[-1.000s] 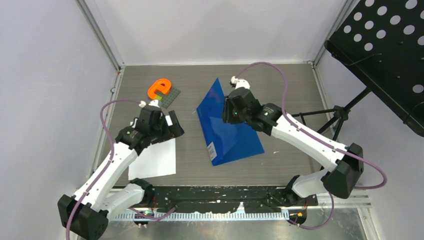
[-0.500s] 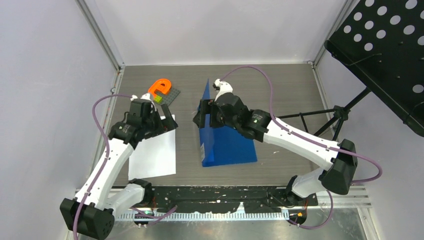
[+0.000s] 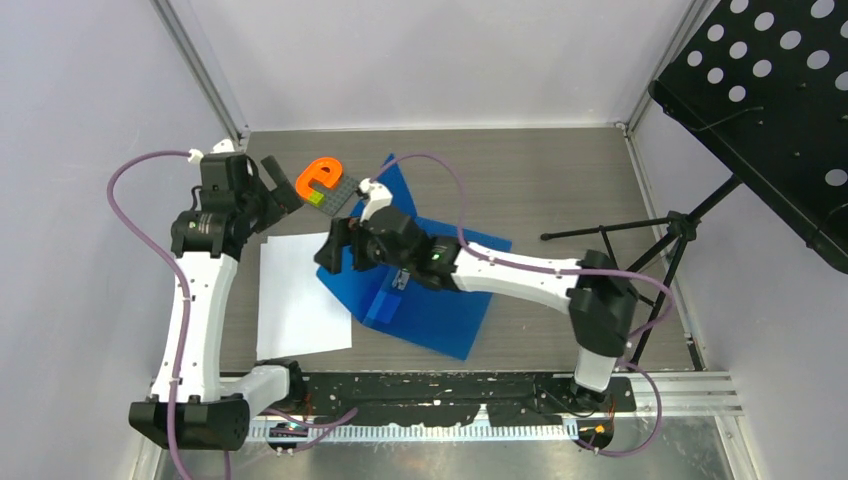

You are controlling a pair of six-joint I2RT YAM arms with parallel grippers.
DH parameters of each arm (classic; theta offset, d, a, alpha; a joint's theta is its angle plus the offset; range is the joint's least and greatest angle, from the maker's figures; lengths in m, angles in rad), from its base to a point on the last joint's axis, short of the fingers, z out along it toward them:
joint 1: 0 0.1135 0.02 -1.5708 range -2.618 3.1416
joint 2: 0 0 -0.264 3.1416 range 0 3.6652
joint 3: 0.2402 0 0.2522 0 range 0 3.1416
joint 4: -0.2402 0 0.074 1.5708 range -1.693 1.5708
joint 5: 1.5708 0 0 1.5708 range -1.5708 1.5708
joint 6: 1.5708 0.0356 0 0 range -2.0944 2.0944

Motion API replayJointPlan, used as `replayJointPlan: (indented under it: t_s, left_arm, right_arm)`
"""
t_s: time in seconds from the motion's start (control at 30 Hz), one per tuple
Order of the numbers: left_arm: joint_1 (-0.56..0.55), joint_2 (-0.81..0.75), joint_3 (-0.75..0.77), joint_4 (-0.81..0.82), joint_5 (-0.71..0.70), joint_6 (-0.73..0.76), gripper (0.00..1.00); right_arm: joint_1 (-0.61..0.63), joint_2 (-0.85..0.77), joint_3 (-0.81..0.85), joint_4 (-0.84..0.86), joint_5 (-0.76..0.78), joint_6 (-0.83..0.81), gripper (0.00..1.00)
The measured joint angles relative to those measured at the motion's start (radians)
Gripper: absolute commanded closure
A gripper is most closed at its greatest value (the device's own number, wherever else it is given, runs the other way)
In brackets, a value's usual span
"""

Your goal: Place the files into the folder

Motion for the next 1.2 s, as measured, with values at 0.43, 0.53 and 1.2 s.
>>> replayJointPlan:
  t_s: [0.43,0.53,1.2]
  left_arm:
    - [0.008,0.022,-0.029,0.042,0.098,0.055,0.09]
    - [0.008,0.038,-0.089,0.058,0.148,0.069,0.09]
    - [-0.198,0.593,-0.222,0.302,0.218,-0.022,0.59]
  right_arm:
    - [0.016,0.189,0.005,0.113,-0.013,-0.025,0.05]
    - [-0.018,0.189,-0.123,0.15,-0.042,-0.004,0.05]
    - [-0.186,-0.053,-0.283,0.259,-0.108,0.076,0.07]
